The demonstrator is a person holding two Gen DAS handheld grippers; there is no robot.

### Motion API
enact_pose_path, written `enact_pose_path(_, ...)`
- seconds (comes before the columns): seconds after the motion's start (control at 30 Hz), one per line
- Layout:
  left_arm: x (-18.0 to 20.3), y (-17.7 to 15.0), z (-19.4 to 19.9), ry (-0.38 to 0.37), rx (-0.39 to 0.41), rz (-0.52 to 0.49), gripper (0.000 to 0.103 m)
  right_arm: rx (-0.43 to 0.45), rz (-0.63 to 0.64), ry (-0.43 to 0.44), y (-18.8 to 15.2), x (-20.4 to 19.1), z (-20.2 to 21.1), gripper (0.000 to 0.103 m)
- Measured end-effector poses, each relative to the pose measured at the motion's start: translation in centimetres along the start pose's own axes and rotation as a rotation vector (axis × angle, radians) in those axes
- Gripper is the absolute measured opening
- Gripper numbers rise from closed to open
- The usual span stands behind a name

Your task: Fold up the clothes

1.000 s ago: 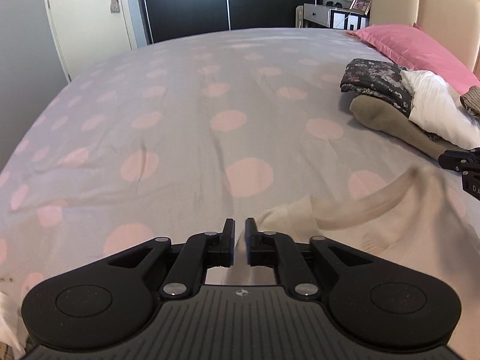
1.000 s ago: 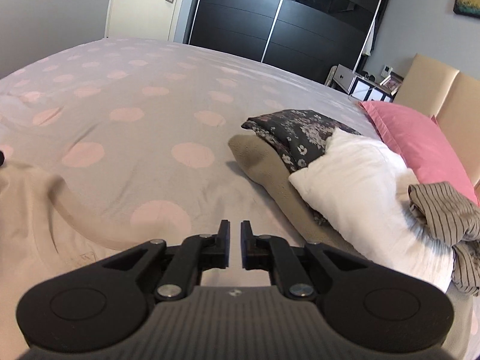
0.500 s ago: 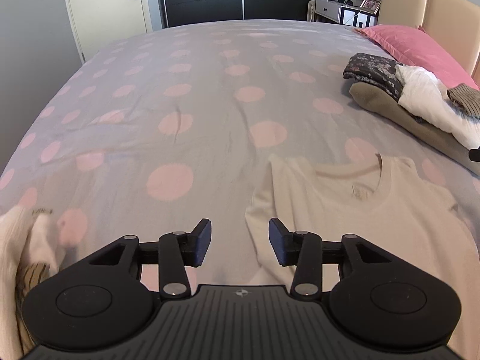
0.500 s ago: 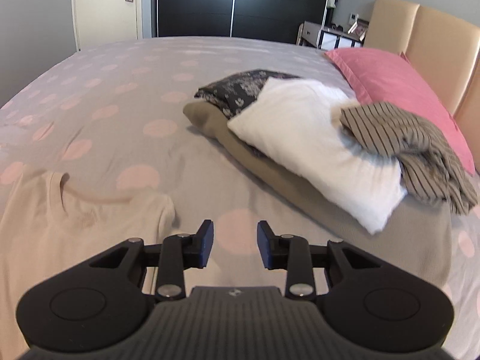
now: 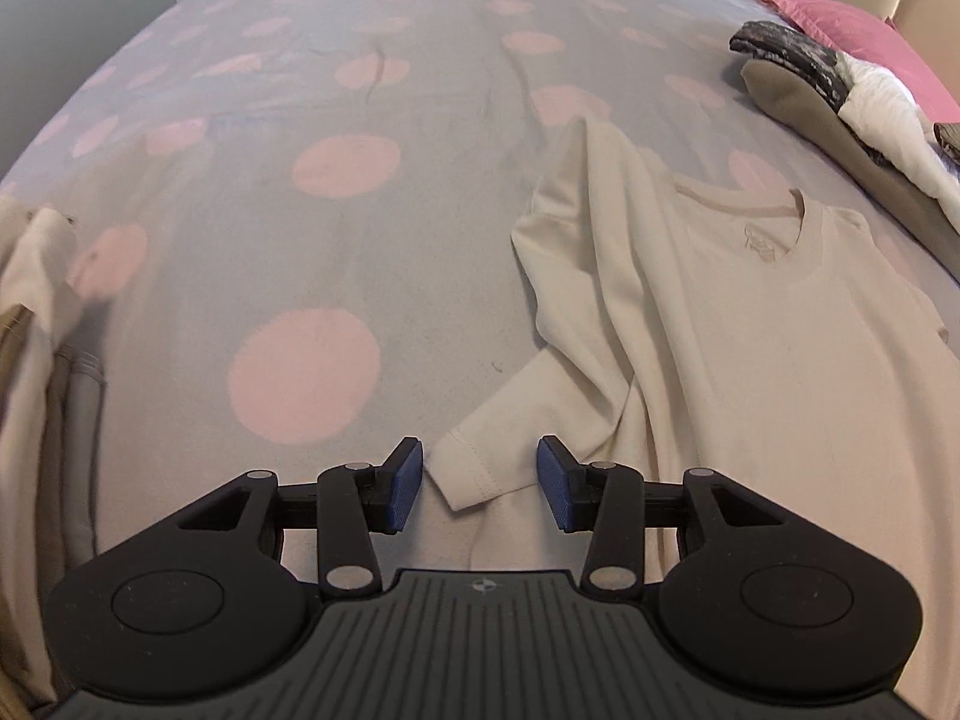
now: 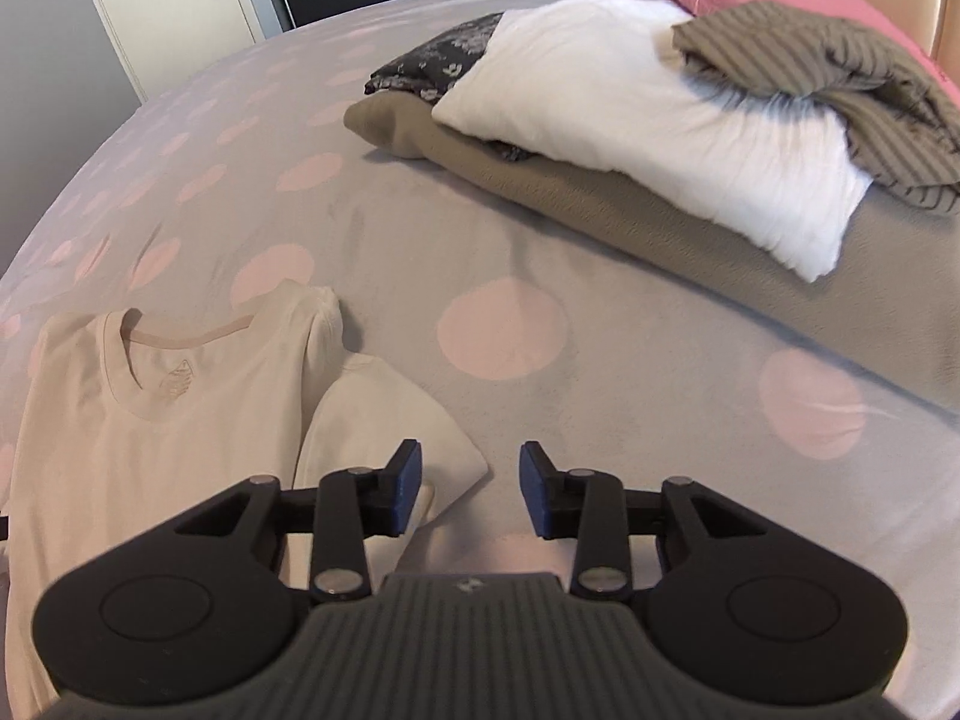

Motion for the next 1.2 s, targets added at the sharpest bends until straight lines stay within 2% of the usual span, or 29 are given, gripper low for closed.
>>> enact_pose_path(0.13,-0.3,-0.2,-0.4,-0.03,0.031,0.03,0.041,-0.008,-0.016,0.021,-0.3,-0.3,-1.3,0.041)
enact_pose_path(0.17,-0.3,-0.1,-0.4,-0.037,0.039,0.04,0.039,-0.01,-0.02,0.026,-0.4,-0.4,-1.7,0.032)
enact_pose_path(0.2,-0.3,-0.1,-0.4,-0.044,0.048,0.041,0.034,-0.012,-0.024,0.031,-0.4,-0.4,-2.0,0.024)
enact_pose_path(0.23,-0.1,-0.1,-0.3,-0.054,0.055,0.038,0.024,-0.014,-0.028,0.036,-0.5,-0.5,-2.3,0.013)
enact_pose_path(0.27,0.1,0.0,-0.2,-0.066,0.06,0.034,0.019,-0.016,-0.032,0.042,-0.6,-0.6,-2.6,0.008)
enact_pose_path(0.3,0.3,0.0,-0.1,-0.07,0.062,0.032,0.014,-0.019,-0.035,0.047,-0.7,-0.7,-3.0,0.008)
enact_pose_path(0.37,0.6,0.2,0.4,-0.054,0.064,0.036,0.011,0.009,-0.042,0.02,-0.1,-0.6,-1.9,0.005)
enact_pose_path(0.47,-0.1,0.5,1.8,-0.001,0.078,0.06,0.009,0.051,-0.052,-0.021,0.7,-0.5,-0.3,0.005)
enact_pose_path(0.63,-3.9,0.6,5.3,0.109,0.108,0.152,0.008,0.105,-0.083,-0.133,2.3,1.3,3.3,0.004)
enact_pose_path(0.77,-7.5,-0.2,7.1,0.165,0.104,0.245,0.008,0.091,-0.096,-0.19,2.6,3.6,4.9,0.004)
enact_pose_path(0.87,-9.2,-0.9,7.0,0.229,0.092,0.267,0.007,0.075,-0.118,-0.211,2.2,4.8,4.8,0.004)
enact_pose_path(0.93,-9.6,-1.0,6.6,0.236,0.086,0.281,0.007,0.069,-0.107,-0.211,2.1,4.9,4.4,0.005)
enact_pose_path(1.0,-9.8,-0.9,6.3,0.234,0.081,0.291,0.008,0.069,-0.097,-0.221,2.1,5.0,4.1,0.008)
enact_pose_path(1.07,-9.6,-0.5,6.3,0.248,0.078,0.274,0.008,0.075,-0.09,-0.242,2.3,5.1,4.0,0.023)
enact_pose_path(1.2,-10.2,-0.3,6.2,0.31,0.047,0.29,0.018,0.098,-0.114,-0.275,3.0,6.4,4.2,0.028)
Point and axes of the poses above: each gripper's, at about its wrist camera, not at the fingertips, and z roughly against the way its jaws point, x to its right, y to its top, the point moved 7 cm from there along -z, roughly the way its jaws point, and after that the axes turned 9 degrees about -z, right-handed, at the moved point
